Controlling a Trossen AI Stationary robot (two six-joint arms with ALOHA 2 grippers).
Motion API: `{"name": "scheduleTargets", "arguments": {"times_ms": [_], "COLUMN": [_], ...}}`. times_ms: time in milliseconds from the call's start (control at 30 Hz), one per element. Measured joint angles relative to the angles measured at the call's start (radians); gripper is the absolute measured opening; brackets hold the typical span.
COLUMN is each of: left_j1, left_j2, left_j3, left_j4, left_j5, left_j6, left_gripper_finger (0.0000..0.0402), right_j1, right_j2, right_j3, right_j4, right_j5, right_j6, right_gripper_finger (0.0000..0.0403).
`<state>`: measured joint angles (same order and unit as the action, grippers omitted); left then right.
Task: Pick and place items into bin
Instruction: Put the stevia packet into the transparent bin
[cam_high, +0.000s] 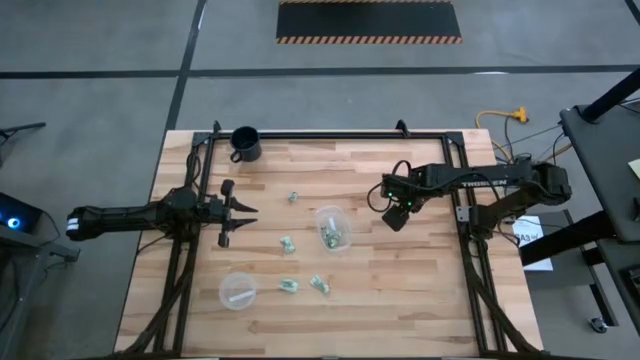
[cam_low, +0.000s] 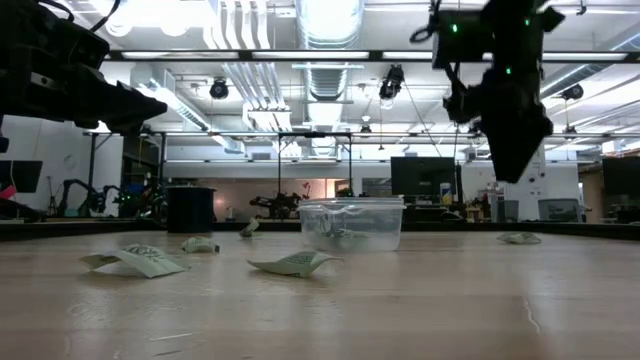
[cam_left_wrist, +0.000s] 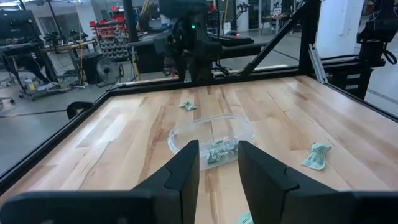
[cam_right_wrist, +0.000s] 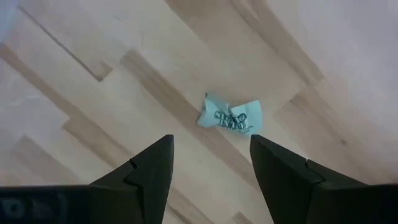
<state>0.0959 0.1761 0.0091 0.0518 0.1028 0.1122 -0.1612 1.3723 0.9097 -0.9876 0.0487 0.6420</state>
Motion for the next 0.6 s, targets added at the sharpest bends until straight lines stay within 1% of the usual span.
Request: {"name": "scheduleTargets", "arguments": {"times_ms": [133,300,400,600], "left_j1": [0.0,0.0,0.0,0.0], "left_j2": [0.0,0.0,-0.002,0.0], "left_j3": [0.0,0.0,0.0,0.0], "left_j4": [0.0,0.0,0.001,0.0], "left_j5": [0.0,0.0,0.0,0.0], "left_j6": [0.0,0.0,0.0,0.0], "left_gripper_finger": [0.0094,0.0094,0.0094,0.0094], "right_j1": [-0.044,-0.083,-0.094,-0.096], "right_j2": [-0.001,0.005,0.034,0.085], "right_j3": [-0.095,-0.228,-0.282,-0.298], "right_j4": [0.089,0.272,0.323,0.347], "right_j5": [-0.018,-0.158,-0.152,-0.147], "right_j6": [-0.003,-0.01,-0.006,-0.013], "right_gripper_finger": [0.0203,0.0203,0.0203,0.0203]}}
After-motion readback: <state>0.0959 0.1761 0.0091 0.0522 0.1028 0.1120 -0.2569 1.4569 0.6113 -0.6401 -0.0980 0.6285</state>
